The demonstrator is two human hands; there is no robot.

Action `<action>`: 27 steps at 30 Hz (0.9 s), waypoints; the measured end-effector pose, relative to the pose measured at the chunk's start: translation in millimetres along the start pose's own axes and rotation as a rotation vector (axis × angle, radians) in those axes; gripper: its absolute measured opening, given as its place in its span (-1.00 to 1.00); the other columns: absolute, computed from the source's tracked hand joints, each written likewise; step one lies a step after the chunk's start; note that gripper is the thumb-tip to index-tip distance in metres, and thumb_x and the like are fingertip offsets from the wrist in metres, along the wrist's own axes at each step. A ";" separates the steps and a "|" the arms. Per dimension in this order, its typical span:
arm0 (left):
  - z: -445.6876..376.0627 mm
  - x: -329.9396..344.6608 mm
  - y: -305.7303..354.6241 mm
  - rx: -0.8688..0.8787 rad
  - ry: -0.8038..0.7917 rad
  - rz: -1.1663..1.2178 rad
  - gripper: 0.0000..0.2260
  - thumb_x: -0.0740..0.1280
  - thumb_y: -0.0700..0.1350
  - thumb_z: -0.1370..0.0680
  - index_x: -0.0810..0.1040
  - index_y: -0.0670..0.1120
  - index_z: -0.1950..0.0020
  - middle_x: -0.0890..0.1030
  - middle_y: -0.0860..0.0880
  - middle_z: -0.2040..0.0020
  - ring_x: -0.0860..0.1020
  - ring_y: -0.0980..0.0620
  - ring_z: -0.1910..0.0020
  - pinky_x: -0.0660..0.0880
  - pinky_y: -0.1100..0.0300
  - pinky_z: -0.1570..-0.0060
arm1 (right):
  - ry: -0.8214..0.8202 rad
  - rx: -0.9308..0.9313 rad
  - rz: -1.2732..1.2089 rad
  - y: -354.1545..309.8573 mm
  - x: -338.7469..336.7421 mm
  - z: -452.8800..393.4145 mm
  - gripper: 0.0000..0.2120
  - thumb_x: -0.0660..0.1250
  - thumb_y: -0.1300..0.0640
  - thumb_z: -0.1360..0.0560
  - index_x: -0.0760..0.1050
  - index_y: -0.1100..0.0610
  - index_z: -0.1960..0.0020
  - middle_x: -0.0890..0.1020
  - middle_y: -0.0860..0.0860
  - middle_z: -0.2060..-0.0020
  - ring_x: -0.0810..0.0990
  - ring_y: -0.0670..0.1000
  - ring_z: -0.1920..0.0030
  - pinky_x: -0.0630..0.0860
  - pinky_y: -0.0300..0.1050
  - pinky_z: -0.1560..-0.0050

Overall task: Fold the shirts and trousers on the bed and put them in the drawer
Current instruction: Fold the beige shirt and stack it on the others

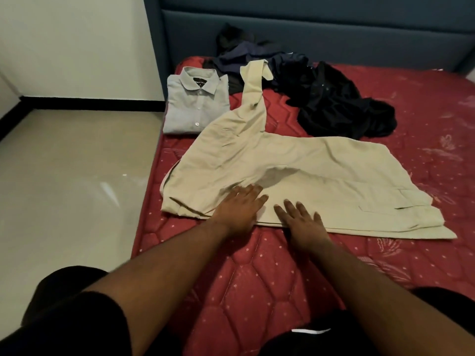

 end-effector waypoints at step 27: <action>2.7 14.6 2.5 0.228 0.061 -0.201 -0.56 0.22 -0.02 -0.41 0.49 -0.07 -0.28 0.61 -0.07 -0.11 0.57 -0.13 0.16 0.41 0.04 0.22 | -0.048 0.370 -0.162 187.5 -10.7 52.4 -0.42 0.22 0.05 -0.49 0.17 -0.16 -0.47 0.16 -0.06 -0.53 0.28 0.18 -0.41 0.28 0.22 -0.35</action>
Point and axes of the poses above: each hand's wrist, its own z-axis away from the middle knuckle, its own x-axis out of the palm, y = z × x, the point moved 2 cm from there along -z, towards the middle knuckle
